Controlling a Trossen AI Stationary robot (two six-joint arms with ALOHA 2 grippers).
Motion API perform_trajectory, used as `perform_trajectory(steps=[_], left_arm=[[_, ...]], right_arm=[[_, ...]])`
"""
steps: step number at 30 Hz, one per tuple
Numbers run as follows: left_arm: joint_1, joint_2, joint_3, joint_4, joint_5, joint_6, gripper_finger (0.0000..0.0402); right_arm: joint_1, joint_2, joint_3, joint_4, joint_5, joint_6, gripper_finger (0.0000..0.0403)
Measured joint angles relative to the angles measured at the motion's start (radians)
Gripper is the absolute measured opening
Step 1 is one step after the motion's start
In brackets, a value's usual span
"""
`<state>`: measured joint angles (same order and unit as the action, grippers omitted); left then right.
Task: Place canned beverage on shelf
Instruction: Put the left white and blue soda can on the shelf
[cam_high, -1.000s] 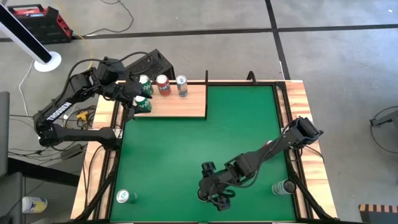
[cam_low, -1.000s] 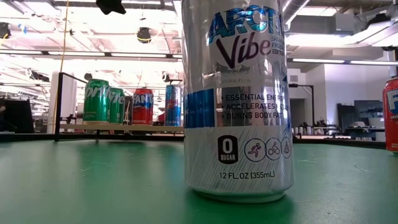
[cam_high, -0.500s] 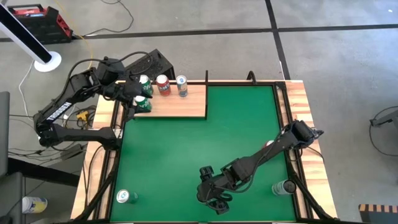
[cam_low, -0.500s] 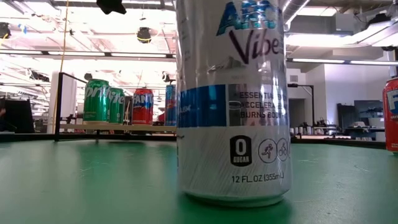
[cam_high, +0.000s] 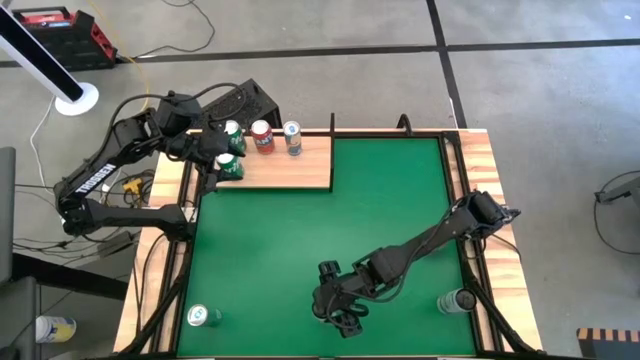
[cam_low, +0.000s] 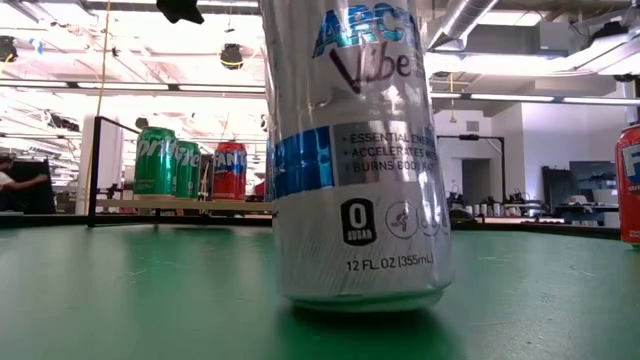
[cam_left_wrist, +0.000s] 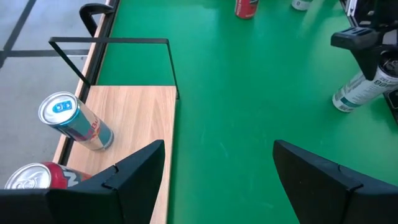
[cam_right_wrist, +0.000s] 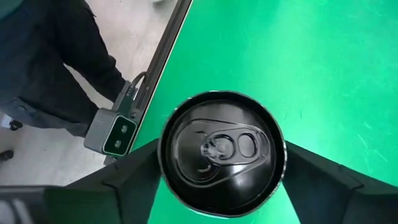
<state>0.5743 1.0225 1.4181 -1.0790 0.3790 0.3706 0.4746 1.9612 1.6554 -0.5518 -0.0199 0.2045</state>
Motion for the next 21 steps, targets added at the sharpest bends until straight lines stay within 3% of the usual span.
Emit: perform_trajectory(steps=[5,13,21], left_arm=[[0.000,0.000,0.000,0.000,0.000,0.001,0.0283],[0.000,0.001,0.000,0.002,0.000,-0.007,0.0283],[0.000,0.000,0.000,0.007,0.002,-0.081,0.0283]], right_arm=[[-0.020,-0.020,-0.001,0.001,-0.003,-0.018,0.0273],[-0.115,-0.153,0.004,-0.046,0.036,-0.038,0.0273],[-0.325,-0.259,0.005,-0.005,0.109,-0.196,0.0273]])
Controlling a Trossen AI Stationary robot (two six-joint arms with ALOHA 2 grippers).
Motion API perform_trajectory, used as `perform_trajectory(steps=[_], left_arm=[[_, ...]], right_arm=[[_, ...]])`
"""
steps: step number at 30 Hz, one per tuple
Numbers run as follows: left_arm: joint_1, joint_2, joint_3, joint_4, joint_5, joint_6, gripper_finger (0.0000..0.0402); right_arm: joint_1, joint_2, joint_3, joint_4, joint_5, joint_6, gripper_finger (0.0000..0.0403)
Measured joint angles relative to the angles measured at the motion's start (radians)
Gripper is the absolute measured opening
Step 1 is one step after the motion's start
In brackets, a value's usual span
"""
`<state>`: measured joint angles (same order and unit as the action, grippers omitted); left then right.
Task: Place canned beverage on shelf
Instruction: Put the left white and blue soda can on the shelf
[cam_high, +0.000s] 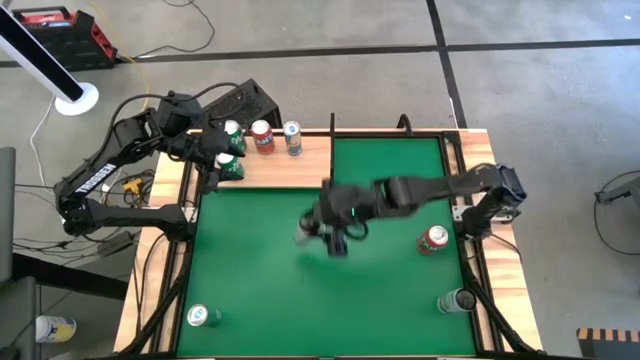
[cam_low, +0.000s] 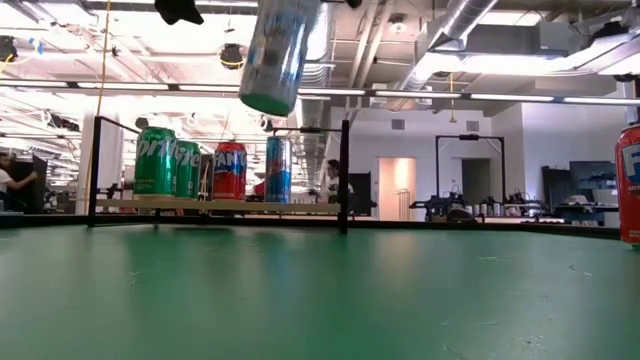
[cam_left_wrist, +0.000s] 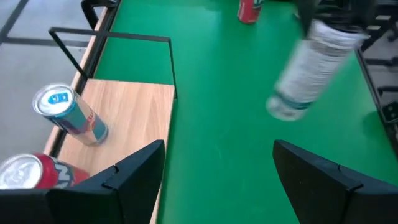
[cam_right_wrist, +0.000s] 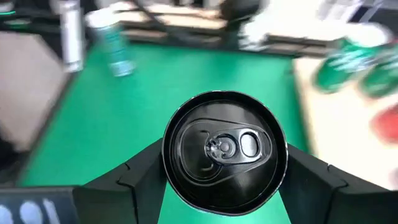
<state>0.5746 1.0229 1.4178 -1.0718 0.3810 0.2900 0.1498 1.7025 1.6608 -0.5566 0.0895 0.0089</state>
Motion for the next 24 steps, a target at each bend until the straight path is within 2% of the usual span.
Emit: perform_trajectory(steps=[6,12,16,20,24], left_arm=[[0.000,0.000,0.000,0.031,-0.002,-0.116,0.0283],[-0.005,-0.006,0.000,0.096,-0.067,-0.225,0.0283],[-0.022,-0.013,0.000,0.189,-0.094,-0.262,0.0283],[-0.045,-0.012,-0.014,0.288,-0.109,-0.273,0.0283],[-0.068,-0.029,-0.118,0.468,-0.106,-0.316,0.0283]], right_arm=[[-0.198,-0.005,0.000,0.033,-0.078,-0.118,0.0273],[-0.368,0.013,0.001,0.094,-0.285,-0.168,0.0273],[-0.442,0.014,0.001,0.108,-0.374,-0.177,0.0273],[-0.488,0.013,0.001,0.113,-0.391,-0.177,0.0273],[-0.516,0.011,0.001,0.104,-0.407,-0.175,0.0273]])
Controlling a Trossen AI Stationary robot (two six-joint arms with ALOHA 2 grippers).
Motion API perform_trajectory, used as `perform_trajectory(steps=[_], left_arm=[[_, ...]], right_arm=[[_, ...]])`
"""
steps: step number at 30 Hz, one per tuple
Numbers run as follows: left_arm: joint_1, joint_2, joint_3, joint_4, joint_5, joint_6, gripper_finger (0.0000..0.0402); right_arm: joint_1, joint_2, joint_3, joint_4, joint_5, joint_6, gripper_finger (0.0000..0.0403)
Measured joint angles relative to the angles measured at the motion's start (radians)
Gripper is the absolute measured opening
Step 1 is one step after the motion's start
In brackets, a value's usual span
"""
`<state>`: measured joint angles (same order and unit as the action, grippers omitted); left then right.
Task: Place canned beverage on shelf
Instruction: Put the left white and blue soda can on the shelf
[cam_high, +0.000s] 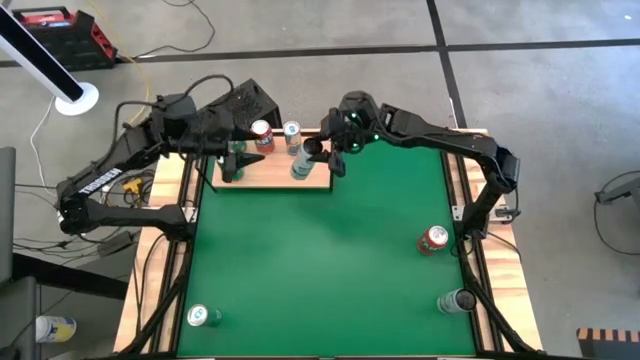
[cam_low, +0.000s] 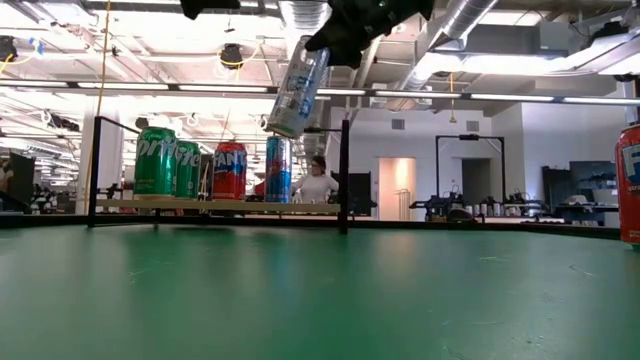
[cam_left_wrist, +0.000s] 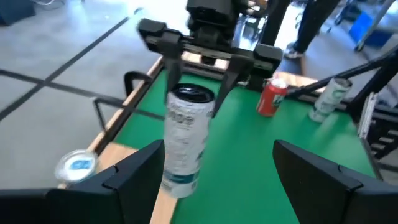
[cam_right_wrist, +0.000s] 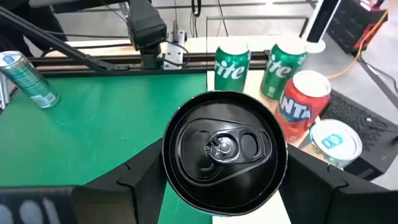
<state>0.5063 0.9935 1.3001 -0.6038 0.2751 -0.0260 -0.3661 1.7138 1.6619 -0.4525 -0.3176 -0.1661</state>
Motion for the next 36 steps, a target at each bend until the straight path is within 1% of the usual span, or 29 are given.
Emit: perform_trajectory(steps=[2,5,8,12,14,18,20,23,25,29,32,36], left_arm=[[-0.008,-0.016,-0.057,0.071,0.001,-0.026,0.0283],[-0.011,-0.043,-0.127,0.142,0.000,-0.062,0.0283],[-0.011,-0.072,-0.190,0.197,-0.023,-0.091,0.0283],[-0.011,-0.103,-0.257,0.275,-0.054,-0.119,0.0283],[-0.011,-0.111,-0.283,0.310,-0.061,-0.127,0.0283],[-0.011,-0.111,-0.315,0.373,-0.063,-0.148,0.0283],[-0.011,-0.107,-0.323,0.393,-0.063,-0.153,0.0283],[-0.011,-0.104,-0.324,0.393,-0.063,-0.154,0.0283],[-0.011,-0.103,-0.324,0.395,-0.063,-0.155,0.0283],[-0.011,-0.107,-0.324,0.389,-0.059,-0.161,0.0283],[-0.011,-0.106,-0.324,0.386,-0.054,-0.163,0.0283],[-0.011,-0.106,-0.324,0.386,-0.054,-0.163,0.0283]], right_arm=[[-0.006,-0.001,0.000,-0.015,0.000,0.000,0.0273],[-0.017,-0.001,0.000,-0.035,0.002,0.005,0.0273],[-0.039,-0.001,0.000,-0.059,0.005,0.020,0.0273],[-0.072,0.005,0.000,-0.063,0.085,-0.002,0.0273],[-0.095,0.011,0.000,-0.046,0.094,-0.019,0.0273],[-0.122,0.073,0.016,0.007,0.114,-0.022,0.0273],[-0.131,0.119,0.054,-0.058,0.112,-0.023,0.0273],[-0.145,0.195,0.158,-0.101,0.128,-0.030,0.0273],[-0.151,0.240,0.241,-0.195,0.133,-0.042,0.0273],[-0.176,0.316,0.368,-0.320,0.136,-0.069,0.0273],[-0.196,0.353,0.420,-0.357,0.138,-0.078,0.0273],[-0.215,0.370,0.436,-0.351,0.127,-0.086,0.0273]])
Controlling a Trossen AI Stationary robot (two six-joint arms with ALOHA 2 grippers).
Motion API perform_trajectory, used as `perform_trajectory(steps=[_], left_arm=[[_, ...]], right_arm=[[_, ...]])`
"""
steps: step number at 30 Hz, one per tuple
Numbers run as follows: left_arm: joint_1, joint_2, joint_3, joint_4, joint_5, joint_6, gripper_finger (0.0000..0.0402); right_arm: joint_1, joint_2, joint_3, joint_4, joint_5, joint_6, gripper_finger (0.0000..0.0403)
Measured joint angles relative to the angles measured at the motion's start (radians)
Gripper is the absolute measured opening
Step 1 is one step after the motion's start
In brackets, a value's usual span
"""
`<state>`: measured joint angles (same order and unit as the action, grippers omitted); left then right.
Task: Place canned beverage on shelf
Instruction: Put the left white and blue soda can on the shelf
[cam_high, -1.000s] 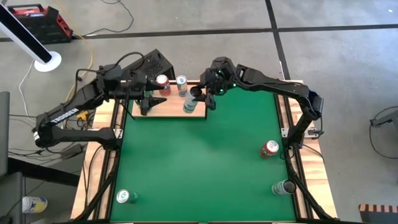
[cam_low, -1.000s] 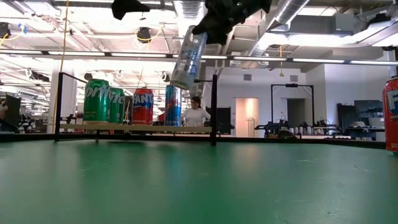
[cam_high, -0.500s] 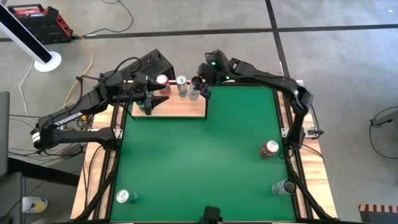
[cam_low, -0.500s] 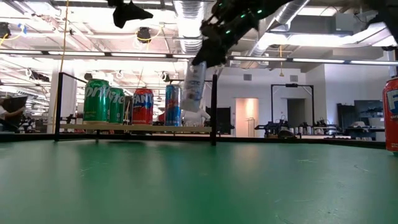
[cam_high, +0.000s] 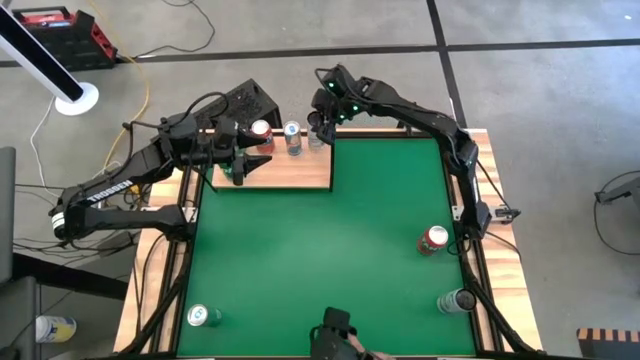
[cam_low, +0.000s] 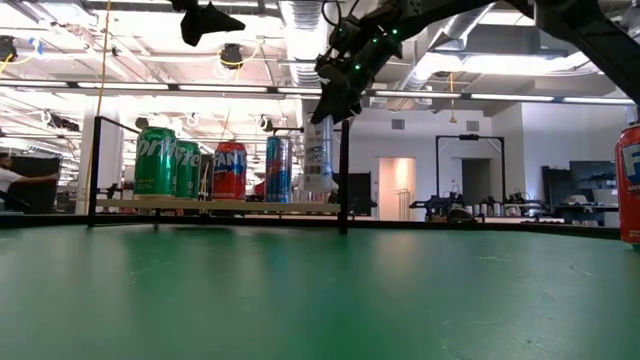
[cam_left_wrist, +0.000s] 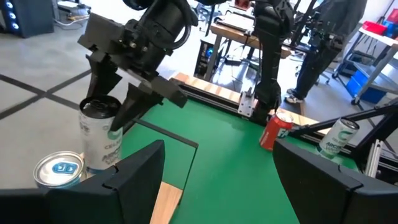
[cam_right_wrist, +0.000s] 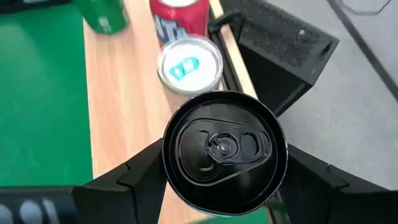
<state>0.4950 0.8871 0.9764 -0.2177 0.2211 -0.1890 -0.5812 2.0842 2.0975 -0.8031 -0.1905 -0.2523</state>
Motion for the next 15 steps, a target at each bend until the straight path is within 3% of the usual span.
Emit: perform_trajectory(steps=[15], left_arm=[[0.000,0.000,0.000,-0.001,0.000,0.000,0.0283]], right_arm=[[-0.017,0.000,-0.066,0.012,-0.014,-0.001,0.0273]])
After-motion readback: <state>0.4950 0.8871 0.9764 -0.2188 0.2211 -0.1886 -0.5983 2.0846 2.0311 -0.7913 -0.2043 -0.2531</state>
